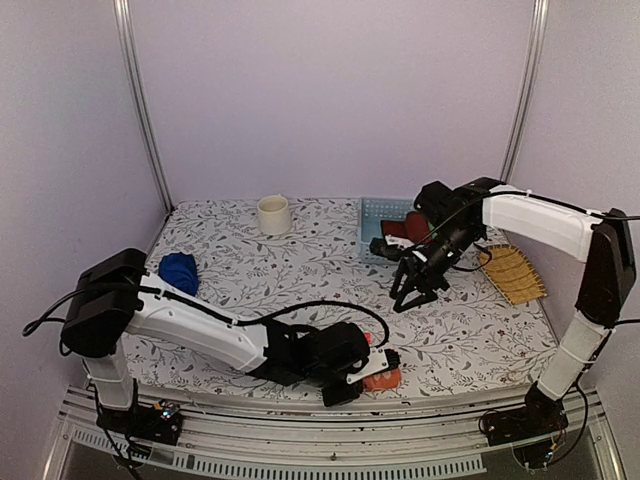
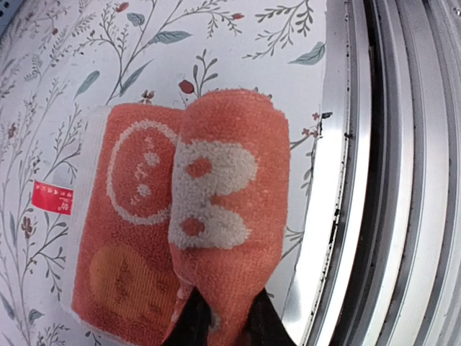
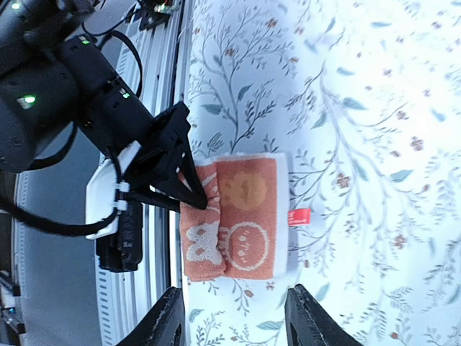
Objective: Roll the towels
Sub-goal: Roll the towel at the center of the board.
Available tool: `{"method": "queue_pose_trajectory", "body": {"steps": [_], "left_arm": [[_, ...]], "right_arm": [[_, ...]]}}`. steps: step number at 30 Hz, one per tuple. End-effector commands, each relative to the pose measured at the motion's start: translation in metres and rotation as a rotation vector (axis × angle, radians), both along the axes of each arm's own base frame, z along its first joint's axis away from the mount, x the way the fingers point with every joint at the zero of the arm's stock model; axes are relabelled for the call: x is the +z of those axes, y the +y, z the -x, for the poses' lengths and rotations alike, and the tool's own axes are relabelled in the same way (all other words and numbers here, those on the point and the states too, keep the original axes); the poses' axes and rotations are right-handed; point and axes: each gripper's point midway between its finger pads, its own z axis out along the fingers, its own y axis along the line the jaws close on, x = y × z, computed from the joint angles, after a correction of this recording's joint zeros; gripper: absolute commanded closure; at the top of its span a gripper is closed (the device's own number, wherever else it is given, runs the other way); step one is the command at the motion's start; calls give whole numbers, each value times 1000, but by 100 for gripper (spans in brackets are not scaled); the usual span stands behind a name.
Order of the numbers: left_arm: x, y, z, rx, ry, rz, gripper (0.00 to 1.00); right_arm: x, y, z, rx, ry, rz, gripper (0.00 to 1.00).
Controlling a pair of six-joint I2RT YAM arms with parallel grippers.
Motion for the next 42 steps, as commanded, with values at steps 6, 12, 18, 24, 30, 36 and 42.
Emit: {"method": "queue_pose_trajectory", "body": {"steps": [6, 12, 18, 24, 30, 36, 42], "left_arm": [[-42, 22, -15, 165, 593, -27, 92], [-42, 18, -16, 202, 847, 10, 93], [-44, 20, -19, 236, 975, 28, 95], [-50, 21, -23, 261, 1034, 30, 96], [-57, 21, -23, 265, 1051, 3, 96], [-57, 20, -24, 271, 1075, 11, 96], [-57, 21, -26, 266, 1087, 14, 96]], "right_arm": [[80, -18, -7, -119, -279, -176, 50], [56, -27, 14, -91, -266, -184, 53], [6, -27, 31, -19, -378, -68, 55], [-51, -17, 39, 44, -518, 98, 53], [-72, 5, 47, 117, -579, 118, 49], [-102, 17, 55, 182, -592, 165, 48], [-133, 16, 51, 199, -621, 246, 51]]}}
